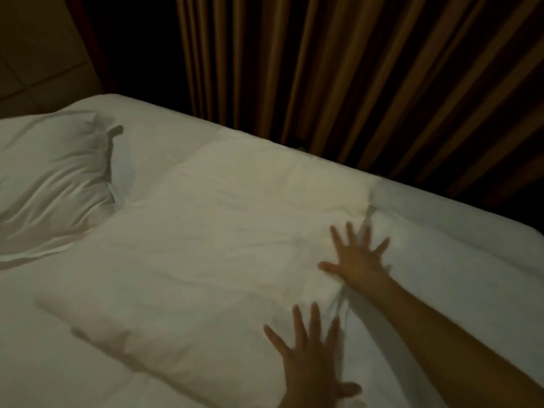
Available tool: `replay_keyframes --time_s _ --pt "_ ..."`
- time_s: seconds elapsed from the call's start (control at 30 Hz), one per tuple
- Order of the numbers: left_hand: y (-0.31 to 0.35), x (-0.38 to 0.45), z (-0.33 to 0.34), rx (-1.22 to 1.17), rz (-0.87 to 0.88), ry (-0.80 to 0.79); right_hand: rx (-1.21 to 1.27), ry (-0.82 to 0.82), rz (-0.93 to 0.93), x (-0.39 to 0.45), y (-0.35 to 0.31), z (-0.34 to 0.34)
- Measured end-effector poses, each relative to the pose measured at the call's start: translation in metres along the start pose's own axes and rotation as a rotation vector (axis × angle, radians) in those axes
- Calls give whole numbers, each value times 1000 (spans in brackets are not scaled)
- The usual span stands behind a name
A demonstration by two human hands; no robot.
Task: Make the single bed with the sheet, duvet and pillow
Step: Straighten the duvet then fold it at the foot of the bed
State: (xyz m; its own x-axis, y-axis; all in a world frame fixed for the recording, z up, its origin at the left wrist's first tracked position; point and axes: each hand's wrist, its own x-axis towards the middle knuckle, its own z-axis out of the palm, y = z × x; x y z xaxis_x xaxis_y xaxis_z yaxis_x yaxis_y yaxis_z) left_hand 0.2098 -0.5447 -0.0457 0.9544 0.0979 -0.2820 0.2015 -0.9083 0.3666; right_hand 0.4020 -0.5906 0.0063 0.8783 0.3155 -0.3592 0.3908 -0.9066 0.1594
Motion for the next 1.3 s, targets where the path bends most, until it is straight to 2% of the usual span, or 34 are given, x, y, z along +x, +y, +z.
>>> replay_keyframes --time_s 0.07,0.2,0.33,0.47,0.7,0.8,0.93,1.1,1.3 --pt "15 -2 -41 22 33 36 49 -53 -16 -35 -9 2" --pt "52 -32 -90 260 -37 -137 115 -67 -23 -105 9 12" --pt "86 -65 -101 299 -24 -113 67 -33 -22 -171 54 18" --pt "132 -80 -89 362 115 -78 146 -49 88 -240 96 25" --pt "274 -136 -42 424 429 -110 259 -51 339 -368 194 68" --pt "332 -159 -14 519 514 -121 306 -43 446 -423 245 95" --pt "415 -192 29 592 553 -107 412 -58 543 -511 331 143" --pt "549 -249 101 630 606 -95 396 -59 624 -634 466 198" --pt "697 -323 176 581 721 -152 389 -56 673 -736 581 244"
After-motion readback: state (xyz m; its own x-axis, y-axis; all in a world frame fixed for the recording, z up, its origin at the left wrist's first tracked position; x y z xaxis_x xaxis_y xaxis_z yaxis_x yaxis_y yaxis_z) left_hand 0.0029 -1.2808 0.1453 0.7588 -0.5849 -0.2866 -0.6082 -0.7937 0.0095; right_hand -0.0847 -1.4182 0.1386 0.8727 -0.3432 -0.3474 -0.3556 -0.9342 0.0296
